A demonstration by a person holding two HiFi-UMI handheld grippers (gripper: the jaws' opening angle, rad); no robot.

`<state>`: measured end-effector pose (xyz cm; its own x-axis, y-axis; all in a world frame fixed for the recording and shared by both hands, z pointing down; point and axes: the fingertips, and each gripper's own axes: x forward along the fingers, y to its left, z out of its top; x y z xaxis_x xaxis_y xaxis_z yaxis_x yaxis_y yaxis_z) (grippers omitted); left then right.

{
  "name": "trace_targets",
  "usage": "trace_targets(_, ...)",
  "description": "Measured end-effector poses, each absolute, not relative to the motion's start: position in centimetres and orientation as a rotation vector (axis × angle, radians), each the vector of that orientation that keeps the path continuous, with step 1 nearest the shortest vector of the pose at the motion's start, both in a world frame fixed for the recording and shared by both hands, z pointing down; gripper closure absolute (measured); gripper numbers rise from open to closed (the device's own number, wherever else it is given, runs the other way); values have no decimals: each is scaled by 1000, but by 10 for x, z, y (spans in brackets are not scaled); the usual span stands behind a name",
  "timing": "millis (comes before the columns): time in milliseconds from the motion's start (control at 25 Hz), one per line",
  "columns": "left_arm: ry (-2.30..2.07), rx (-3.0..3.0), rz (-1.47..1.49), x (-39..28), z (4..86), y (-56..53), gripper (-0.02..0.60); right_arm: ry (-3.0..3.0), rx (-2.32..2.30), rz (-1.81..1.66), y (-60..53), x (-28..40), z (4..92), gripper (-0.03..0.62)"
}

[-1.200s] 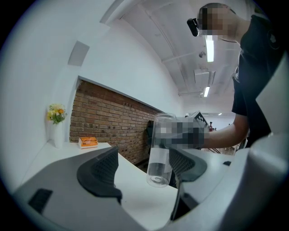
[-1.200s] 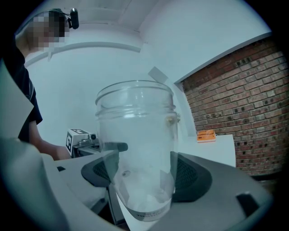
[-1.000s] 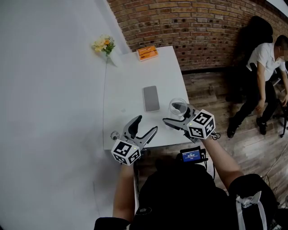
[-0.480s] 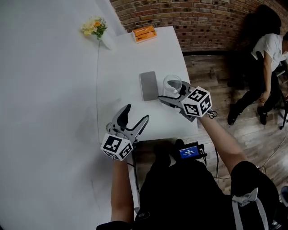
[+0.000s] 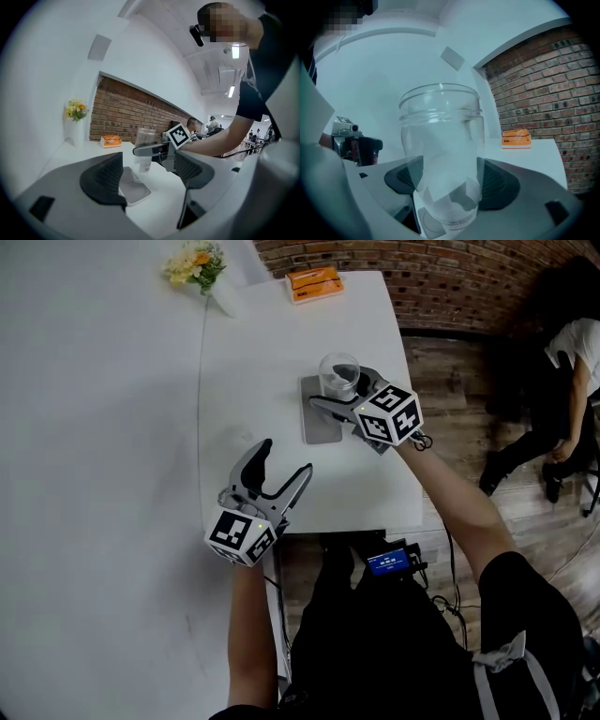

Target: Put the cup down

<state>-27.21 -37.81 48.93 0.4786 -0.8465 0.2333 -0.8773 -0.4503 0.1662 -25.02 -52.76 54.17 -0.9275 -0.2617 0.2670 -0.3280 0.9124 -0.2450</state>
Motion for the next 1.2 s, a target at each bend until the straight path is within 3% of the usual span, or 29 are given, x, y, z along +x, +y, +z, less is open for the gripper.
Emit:
trace_targets(440, -1460, 2403, 223, -284, 510, -370, 225, -2841, 408, 253, -568, -307, 560, 221)
trace_targets(1200, -1475, 2395, 143, -288, 507, -362, 225, -2837, 399, 225, -558, -305, 566, 221)
